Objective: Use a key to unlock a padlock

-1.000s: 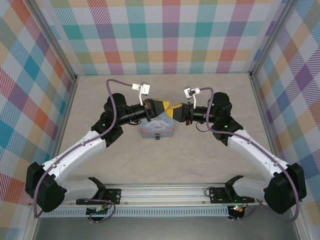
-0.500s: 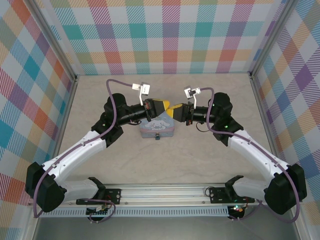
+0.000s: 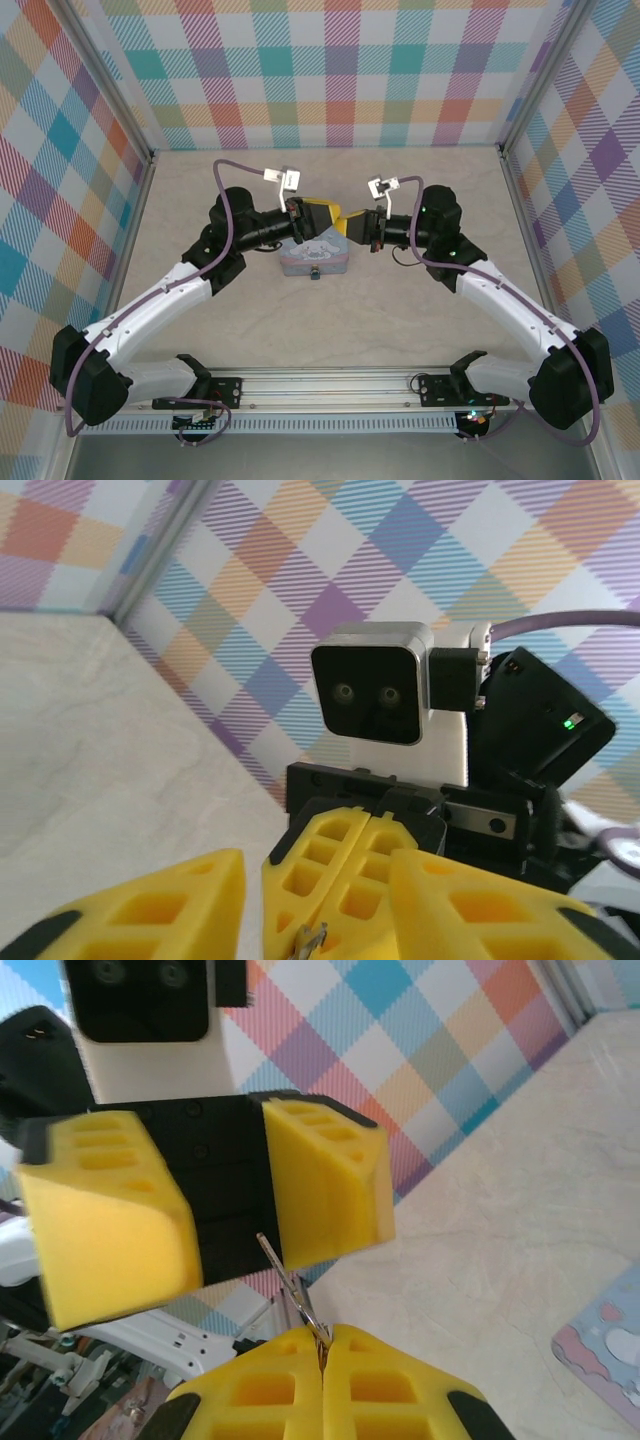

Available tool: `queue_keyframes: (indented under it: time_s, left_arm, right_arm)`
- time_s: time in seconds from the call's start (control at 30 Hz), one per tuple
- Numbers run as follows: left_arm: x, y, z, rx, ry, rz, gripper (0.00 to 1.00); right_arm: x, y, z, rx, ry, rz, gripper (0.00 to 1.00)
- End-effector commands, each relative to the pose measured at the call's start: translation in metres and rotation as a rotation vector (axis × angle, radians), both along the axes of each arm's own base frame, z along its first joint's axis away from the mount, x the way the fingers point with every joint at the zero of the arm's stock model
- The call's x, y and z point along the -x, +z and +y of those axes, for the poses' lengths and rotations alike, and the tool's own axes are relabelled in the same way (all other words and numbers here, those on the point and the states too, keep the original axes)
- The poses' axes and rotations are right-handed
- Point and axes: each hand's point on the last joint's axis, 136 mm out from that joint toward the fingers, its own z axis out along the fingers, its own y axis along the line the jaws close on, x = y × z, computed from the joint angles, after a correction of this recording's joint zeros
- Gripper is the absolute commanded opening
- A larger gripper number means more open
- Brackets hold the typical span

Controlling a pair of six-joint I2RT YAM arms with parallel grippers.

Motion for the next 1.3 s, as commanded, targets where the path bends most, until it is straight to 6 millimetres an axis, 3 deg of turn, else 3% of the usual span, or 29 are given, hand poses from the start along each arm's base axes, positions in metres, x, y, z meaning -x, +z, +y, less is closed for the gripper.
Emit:
queue_keyframes:
  time_s: [0.0, 0.13, 0.23, 0.4, 0.7, 1.07, 1.27]
  left_arm:
    - [-0.005, 0.005, 0.023, -0.046, 0.115, -0.013, 0.53]
    - [-0.015, -0.026, 0.051, -0.083, 0.245, 0.083, 0.64]
    - [-0.015, -0.060, 0.072, -0.106, 0.328, 0.158, 0.77]
    - [-0.003, -0.118, 0.090, -0.182, 0.375, 0.217, 0.82]
    - [0.000, -0.195, 0.081, -0.222, 0.323, 0.327, 0.82]
    - [-0.024, -0.246, 0.066, -0.289, 0.316, 0.393, 0.86]
    - [-0.042, -0.262, 0.080, -0.342, 0.391, 0.381, 0.87]
  right_arm:
    - [-0.001, -0.023, -0.006, 0.101, -0.050, 0.022, 0.03]
    - [-0.010, -0.066, -0.012, 0.229, -0.108, 0.115, 0.04]
    - [-0.020, -0.101, -0.017, 0.321, -0.156, 0.193, 0.04]
    - [-0.035, -0.138, -0.014, 0.373, -0.189, 0.262, 0.04]
    - [-0.073, -0.169, -0.007, 0.427, -0.266, 0.291, 0.04]
    - [-0.102, -0.181, 0.008, 0.434, -0.279, 0.305, 0.04]
    - [-0.109, -0.188, 0.008, 0.453, -0.293, 0.313, 0.04]
